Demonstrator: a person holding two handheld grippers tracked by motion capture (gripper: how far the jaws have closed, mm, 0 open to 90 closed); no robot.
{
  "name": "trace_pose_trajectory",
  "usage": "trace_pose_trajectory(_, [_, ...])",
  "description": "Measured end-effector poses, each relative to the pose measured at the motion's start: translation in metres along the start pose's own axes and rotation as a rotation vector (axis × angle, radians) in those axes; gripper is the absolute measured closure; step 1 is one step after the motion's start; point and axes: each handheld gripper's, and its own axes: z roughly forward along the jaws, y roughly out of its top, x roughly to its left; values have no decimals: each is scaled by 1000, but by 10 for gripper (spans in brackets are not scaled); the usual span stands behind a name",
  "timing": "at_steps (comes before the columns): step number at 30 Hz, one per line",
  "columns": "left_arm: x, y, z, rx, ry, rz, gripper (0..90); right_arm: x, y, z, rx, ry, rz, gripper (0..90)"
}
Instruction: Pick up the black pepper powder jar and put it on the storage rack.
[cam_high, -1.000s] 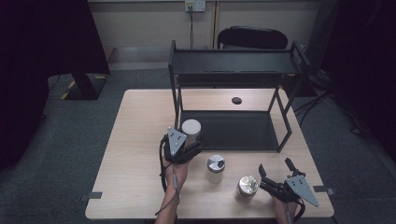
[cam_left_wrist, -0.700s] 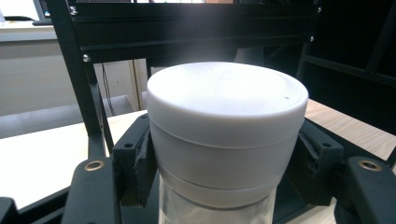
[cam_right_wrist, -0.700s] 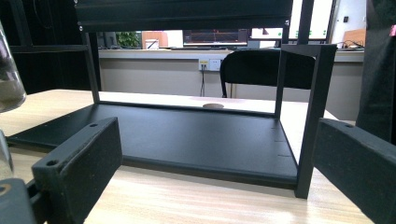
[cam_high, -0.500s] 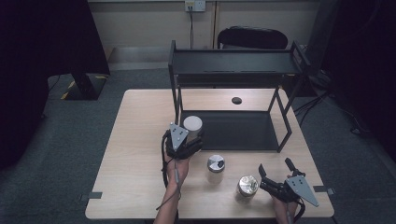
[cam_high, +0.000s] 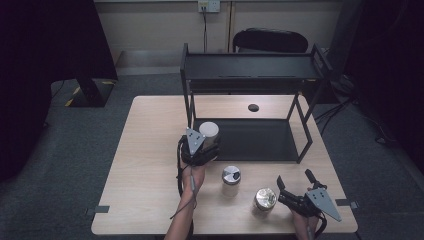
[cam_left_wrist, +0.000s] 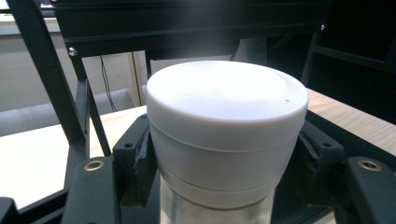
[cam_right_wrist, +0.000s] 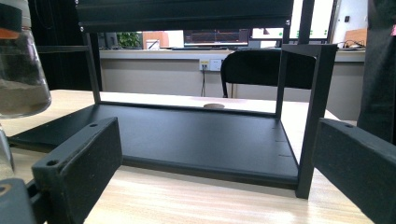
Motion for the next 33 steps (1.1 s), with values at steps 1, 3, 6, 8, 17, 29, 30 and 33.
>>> trace_pose_trajectory(1, [0, 1, 1, 3, -2, 4, 342, 0, 0, 0, 0, 0, 0, 6])
trace_pose_trajectory(3, [0, 1, 4, 5, -1, 12, 342, 0, 0, 0, -1, 0, 0, 6])
trace_pose_trajectory(6, [1, 2, 7, 14, 0, 14, 342, 0, 0, 0, 0, 1, 0, 6])
trace_pose_trajectory(8, [2, 3, 9, 18, 1, 13, 342, 0, 0, 0, 0, 1, 0, 6])
trace_pose_trajectory(17, [1, 6, 18, 49, 9, 12, 342, 0, 0, 0, 0, 2, 0, 6])
trace_pose_trajectory(29, [1, 4, 28, 73, 10, 0, 342, 0, 0, 0, -1, 3, -1, 6])
trace_pose_trajectory(30, [1, 4, 29, 78, 12, 5, 341, -1, 0, 0, -1, 4, -1, 6])
trace_pose_trajectory(33, [1, 2, 32, 84, 15, 3, 342, -1, 0, 0, -1, 4, -1, 6])
